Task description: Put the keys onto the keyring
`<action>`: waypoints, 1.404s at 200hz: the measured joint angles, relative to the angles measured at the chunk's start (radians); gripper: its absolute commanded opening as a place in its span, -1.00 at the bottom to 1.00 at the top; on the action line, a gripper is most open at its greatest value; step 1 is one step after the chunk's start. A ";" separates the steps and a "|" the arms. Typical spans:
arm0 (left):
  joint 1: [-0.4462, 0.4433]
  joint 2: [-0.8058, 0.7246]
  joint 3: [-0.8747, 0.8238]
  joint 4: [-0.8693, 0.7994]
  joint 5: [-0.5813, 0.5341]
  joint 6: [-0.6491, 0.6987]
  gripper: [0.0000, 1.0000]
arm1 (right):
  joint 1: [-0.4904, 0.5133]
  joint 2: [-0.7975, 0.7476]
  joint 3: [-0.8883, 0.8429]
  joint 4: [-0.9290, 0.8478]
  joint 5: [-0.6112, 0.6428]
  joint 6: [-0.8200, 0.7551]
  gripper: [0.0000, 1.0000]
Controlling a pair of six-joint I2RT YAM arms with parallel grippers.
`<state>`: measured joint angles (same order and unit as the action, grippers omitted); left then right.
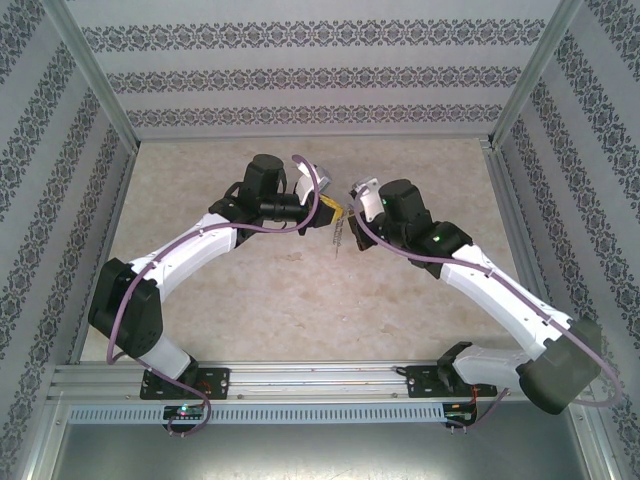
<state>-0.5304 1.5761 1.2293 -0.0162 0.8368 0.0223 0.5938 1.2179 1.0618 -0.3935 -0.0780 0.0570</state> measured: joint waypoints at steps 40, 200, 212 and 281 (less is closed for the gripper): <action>0.000 0.000 0.000 0.000 -0.001 0.000 -1.00 | 0.005 0.014 0.005 0.000 0.011 0.000 -1.00; 0.000 0.000 0.000 -0.001 -0.005 0.000 -1.00 | 0.010 0.040 0.007 -0.004 0.014 0.000 -1.00; 0.000 0.000 0.000 -0.001 -0.005 0.000 -1.00 | 0.008 0.037 0.007 -0.004 0.013 0.000 -1.00; 0.000 0.000 0.002 0.006 0.005 0.000 -1.00 | -0.027 -0.035 -0.008 -0.019 -0.024 0.000 -1.00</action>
<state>-0.5304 1.5761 1.2312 -0.0105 0.8417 0.0223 0.5667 1.1828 1.0534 -0.4126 -0.1017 0.0566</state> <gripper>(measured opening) 0.048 0.069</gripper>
